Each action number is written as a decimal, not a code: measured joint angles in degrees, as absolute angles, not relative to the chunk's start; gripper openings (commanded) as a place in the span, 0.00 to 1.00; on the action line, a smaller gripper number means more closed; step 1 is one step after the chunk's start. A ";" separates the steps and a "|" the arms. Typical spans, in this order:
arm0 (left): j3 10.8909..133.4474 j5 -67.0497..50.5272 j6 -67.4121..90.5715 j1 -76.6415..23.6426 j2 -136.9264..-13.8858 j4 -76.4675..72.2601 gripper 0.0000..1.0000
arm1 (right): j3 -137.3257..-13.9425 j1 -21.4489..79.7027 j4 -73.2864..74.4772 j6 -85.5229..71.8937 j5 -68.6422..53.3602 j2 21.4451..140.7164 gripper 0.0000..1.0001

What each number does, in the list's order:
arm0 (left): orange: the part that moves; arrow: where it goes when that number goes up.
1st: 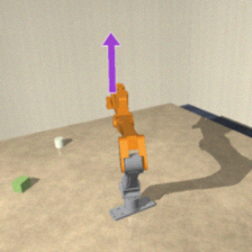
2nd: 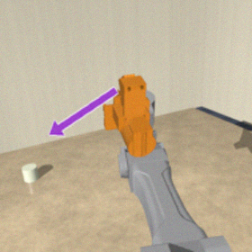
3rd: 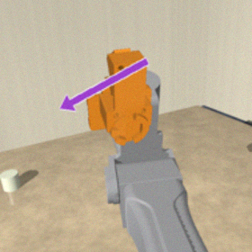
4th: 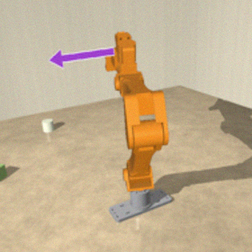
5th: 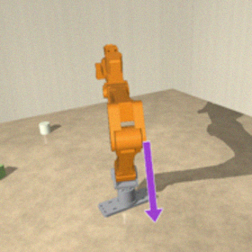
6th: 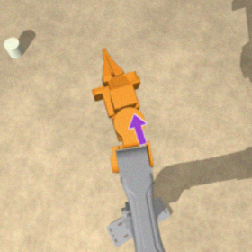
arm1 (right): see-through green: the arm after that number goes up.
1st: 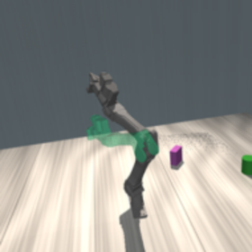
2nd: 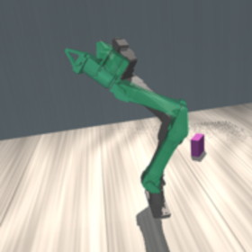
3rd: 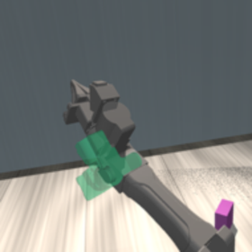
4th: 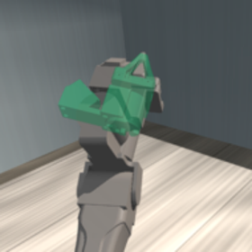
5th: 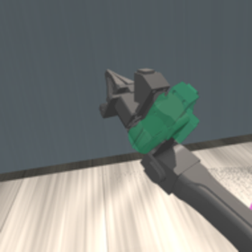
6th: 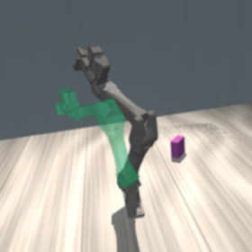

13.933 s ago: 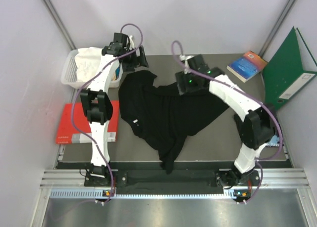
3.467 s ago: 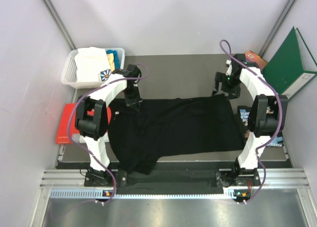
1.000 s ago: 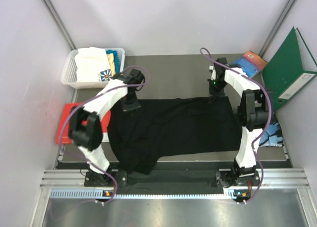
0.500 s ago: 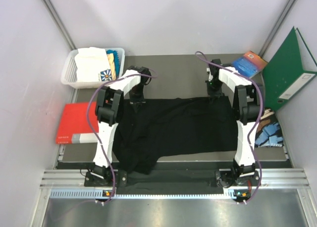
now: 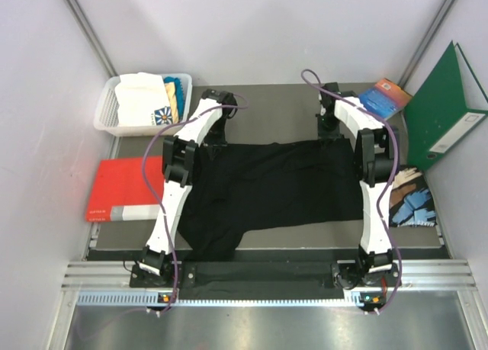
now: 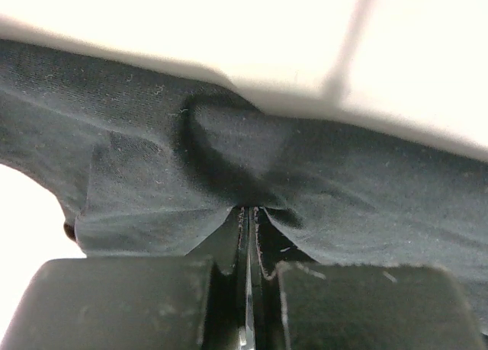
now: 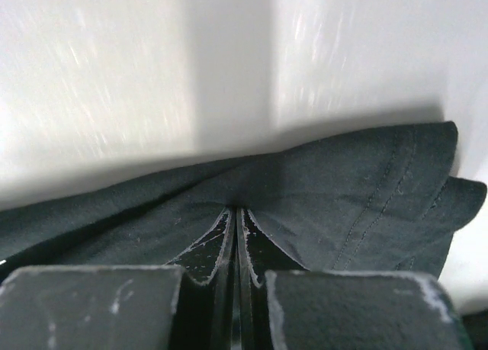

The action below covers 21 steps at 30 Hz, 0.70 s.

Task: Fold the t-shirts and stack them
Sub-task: Fold the tshirt

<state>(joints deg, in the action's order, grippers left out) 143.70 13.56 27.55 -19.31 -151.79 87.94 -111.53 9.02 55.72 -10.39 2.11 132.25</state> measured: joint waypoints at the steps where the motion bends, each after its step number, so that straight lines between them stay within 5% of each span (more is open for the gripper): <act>1: 143.94 13.50 27.33 -19.16 -151.79 87.44 0.00 | -112.36 8.88 55.18 -10.68 2.24 132.70 0.00; 16: 148.00 6.13 26.92 -14.41 -153.53 49.78 0.00 | -119.81 6.15 41.69 -15.22 3.44 137.99 0.01; 21: 145.88 2.68 24.62 -14.70 -152.35 39.24 0.00 | -105.93 5.82 32.56 -15.09 2.83 129.60 0.10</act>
<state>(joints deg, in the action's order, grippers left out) 145.88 2.68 24.62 -14.70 -152.35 39.24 -105.93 5.82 32.56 -15.09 2.83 129.60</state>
